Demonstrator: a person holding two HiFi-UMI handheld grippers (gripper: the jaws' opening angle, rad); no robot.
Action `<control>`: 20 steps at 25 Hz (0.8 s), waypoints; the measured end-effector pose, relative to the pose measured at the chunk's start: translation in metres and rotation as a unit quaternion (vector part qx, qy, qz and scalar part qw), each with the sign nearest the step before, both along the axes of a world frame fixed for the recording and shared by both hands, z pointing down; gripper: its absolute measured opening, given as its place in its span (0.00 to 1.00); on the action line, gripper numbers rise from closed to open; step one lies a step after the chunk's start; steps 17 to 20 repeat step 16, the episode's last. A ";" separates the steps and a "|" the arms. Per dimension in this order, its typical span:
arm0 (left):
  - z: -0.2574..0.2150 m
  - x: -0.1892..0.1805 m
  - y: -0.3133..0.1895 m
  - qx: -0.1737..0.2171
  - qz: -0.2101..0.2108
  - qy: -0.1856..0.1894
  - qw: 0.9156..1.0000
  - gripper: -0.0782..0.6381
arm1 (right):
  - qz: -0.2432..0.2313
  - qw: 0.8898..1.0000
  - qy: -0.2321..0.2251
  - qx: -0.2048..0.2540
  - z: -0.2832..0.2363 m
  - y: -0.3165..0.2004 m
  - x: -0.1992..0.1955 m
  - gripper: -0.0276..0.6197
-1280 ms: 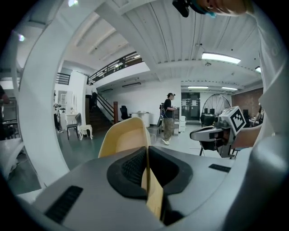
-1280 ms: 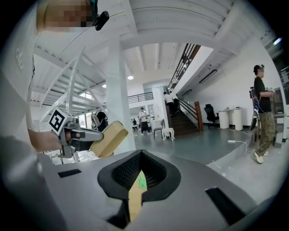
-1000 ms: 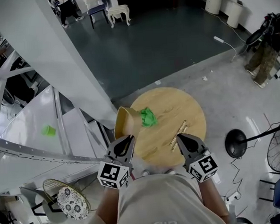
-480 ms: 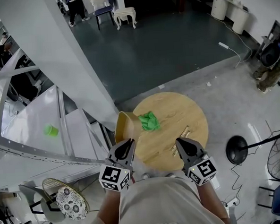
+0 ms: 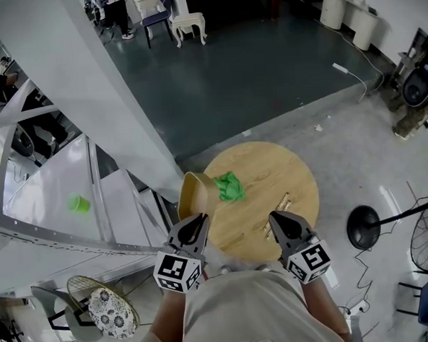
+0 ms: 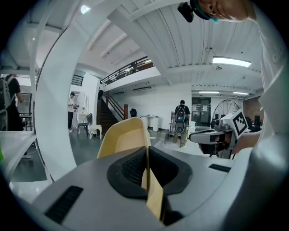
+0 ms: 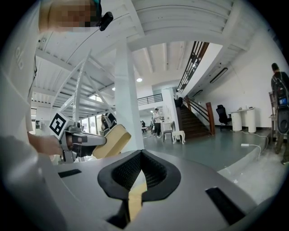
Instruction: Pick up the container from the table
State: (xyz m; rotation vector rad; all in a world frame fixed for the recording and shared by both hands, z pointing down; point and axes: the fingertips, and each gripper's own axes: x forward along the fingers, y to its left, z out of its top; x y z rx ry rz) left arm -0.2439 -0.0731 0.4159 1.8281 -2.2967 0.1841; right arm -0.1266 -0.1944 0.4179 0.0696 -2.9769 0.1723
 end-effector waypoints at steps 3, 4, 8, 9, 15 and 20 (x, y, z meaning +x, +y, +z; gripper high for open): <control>0.001 0.001 -0.001 0.000 0.001 -0.001 1.000 0.15 | 0.005 1.000 0.000 -0.003 0.002 -0.002 0.002 0.08; 0.001 0.000 -0.001 -0.001 0.002 -0.001 1.000 0.15 | 0.007 1.000 0.001 -0.004 0.003 -0.003 0.002 0.08; 0.002 0.002 -0.002 -0.003 0.005 -0.001 1.000 0.15 | 0.013 1.000 0.004 -0.009 0.006 -0.005 0.006 0.08; 0.001 0.003 -0.002 -0.003 0.006 -0.002 1.000 0.15 | 0.014 1.000 0.004 -0.008 0.005 -0.006 0.007 0.08; 0.000 0.000 -0.001 -0.001 0.001 -0.002 1.000 0.15 | 0.019 1.000 0.009 -0.010 0.009 -0.008 0.008 0.08; 0.001 -0.002 -0.001 -0.001 0.000 -0.002 1.000 0.15 | 0.018 1.000 0.009 -0.010 0.010 -0.009 0.007 0.08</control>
